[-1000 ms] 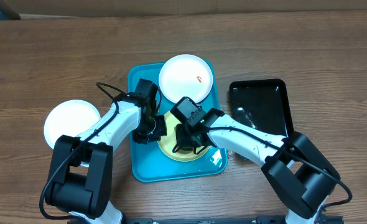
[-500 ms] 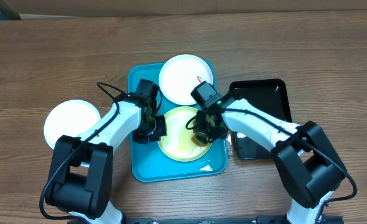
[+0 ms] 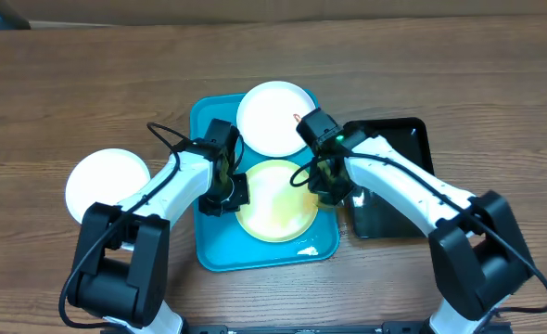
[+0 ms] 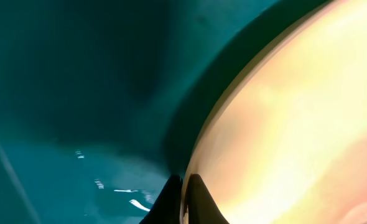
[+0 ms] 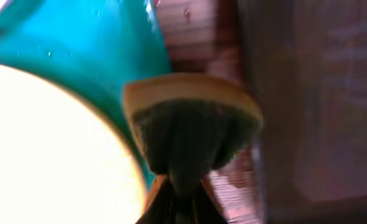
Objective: Clean dirty plates on tray and stack at the side
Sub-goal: 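Scrub the yellow plate with the sponge in the right gripper, then return the sponge to the black tray with the right gripper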
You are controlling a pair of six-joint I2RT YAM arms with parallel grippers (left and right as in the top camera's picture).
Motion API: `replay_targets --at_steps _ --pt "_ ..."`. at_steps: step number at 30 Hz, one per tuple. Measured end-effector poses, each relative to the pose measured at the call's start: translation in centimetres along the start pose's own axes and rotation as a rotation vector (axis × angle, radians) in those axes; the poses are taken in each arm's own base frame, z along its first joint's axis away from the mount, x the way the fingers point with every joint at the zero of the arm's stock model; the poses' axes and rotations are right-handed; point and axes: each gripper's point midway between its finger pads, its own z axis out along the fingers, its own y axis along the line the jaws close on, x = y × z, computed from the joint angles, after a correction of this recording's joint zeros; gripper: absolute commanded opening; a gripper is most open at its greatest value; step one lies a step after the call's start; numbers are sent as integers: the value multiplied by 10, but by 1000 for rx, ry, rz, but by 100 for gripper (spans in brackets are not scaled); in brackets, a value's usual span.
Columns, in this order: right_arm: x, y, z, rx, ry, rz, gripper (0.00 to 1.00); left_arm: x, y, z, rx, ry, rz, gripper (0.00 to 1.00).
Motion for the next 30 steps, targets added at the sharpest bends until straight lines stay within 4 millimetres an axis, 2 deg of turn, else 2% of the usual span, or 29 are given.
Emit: replay_targets --at_steps 6,10,14,18,21,24,25,26,28,30 --pt "-5 -4 -13 -24 -21 -24 4 -3 13 -2 -29 -5 -37 4" --pt "-15 -9 -39 -89 -67 4 4 -4 21 -4 -36 -2 -42 4" --pt "-32 -32 -76 -169 -129 85 4 -1 27 -9 -56 2 -23 4" --pt "-46 -67 -93 -199 -152 163 4 -5 26 -24 -62 -38 -3 4" --pt "-52 -82 -90 -201 -145 177 4 -12 24 -38 -56 -90 13 4" --pt "-51 -93 -75 -191 -133 182 6 -15 24 -49 -61 -127 20 4" --pt "-50 -96 -68 -186 -130 185 10 -15 25 -50 -62 -133 23 4" --pt "-48 -100 -58 -178 -123 188 19 -16 25 -51 -65 -136 23 4" --pt "-43 -107 -43 -164 -110 193 41 -16 26 -51 -69 -137 23 4" --pt "-33 -118 -24 -136 -80 208 41 -16 26 -51 -73 -137 31 4"
